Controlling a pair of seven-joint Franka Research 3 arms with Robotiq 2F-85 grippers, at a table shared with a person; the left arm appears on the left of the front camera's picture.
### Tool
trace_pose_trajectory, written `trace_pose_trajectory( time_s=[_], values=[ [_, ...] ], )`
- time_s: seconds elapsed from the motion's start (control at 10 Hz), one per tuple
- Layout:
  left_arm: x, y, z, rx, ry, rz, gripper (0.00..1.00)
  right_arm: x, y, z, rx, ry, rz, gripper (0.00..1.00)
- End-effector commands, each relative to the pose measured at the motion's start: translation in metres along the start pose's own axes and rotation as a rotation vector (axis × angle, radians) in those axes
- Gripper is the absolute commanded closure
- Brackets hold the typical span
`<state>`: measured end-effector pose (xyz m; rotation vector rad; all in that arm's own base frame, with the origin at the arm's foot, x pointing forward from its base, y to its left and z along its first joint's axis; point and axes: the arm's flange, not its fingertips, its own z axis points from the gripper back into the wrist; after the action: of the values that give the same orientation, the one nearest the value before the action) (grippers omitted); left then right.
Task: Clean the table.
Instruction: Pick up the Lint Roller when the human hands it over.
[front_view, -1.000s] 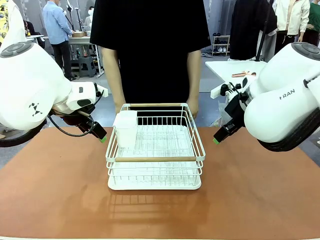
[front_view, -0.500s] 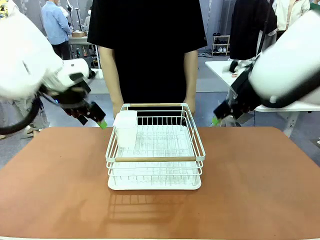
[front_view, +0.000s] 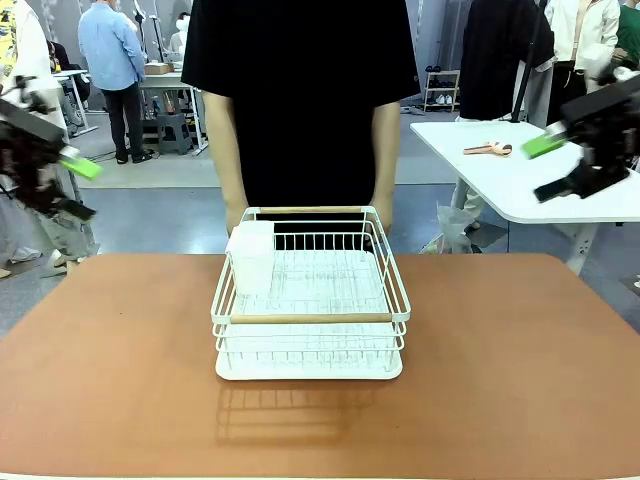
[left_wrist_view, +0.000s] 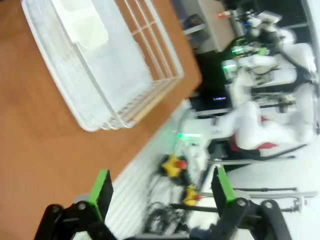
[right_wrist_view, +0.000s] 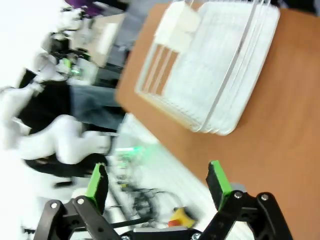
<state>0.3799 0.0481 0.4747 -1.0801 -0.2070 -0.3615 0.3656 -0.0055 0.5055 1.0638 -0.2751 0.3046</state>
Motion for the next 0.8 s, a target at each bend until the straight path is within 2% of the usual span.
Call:
trace_pose_trajectory(
  time_s=[0.0, 0.1, 0.2, 0.3, 0.5, 0.7],
  values=[
    [-0.006, 0.036, 0.025, -0.159, -0.061, 0.102, 0.00, -0.002, -0.039, 0.028, 0.073, -0.005, -0.150, 0.00],
    [-0.020, 0.049, 0.041, -0.179, -0.063, 0.078, 0.00, -0.012, -0.051, 0.050, 0.094, -0.023, -0.211, 0.00],
    [-0.031, 0.064, 0.061, -0.216, -0.123, 0.103, 0.00, -0.023, -0.067, 0.072, 0.150, -0.029, -0.259, 0.00],
    [-0.044, 0.082, 0.080, -0.244, -0.156, 0.152, 0.00, -0.038, -0.081, 0.093, 0.155, -0.047, -0.302, 0.00],
    [-0.064, 0.103, 0.102, -0.278, -0.173, 0.178, 0.00, -0.058, -0.097, 0.125, 0.170, -0.101, -0.338, 0.00],
    [-0.068, 0.108, 0.106, -0.286, -0.176, 0.201, 0.00, -0.065, -0.102, 0.132, 0.169, -0.117, -0.357, 0.00]
  ],
)
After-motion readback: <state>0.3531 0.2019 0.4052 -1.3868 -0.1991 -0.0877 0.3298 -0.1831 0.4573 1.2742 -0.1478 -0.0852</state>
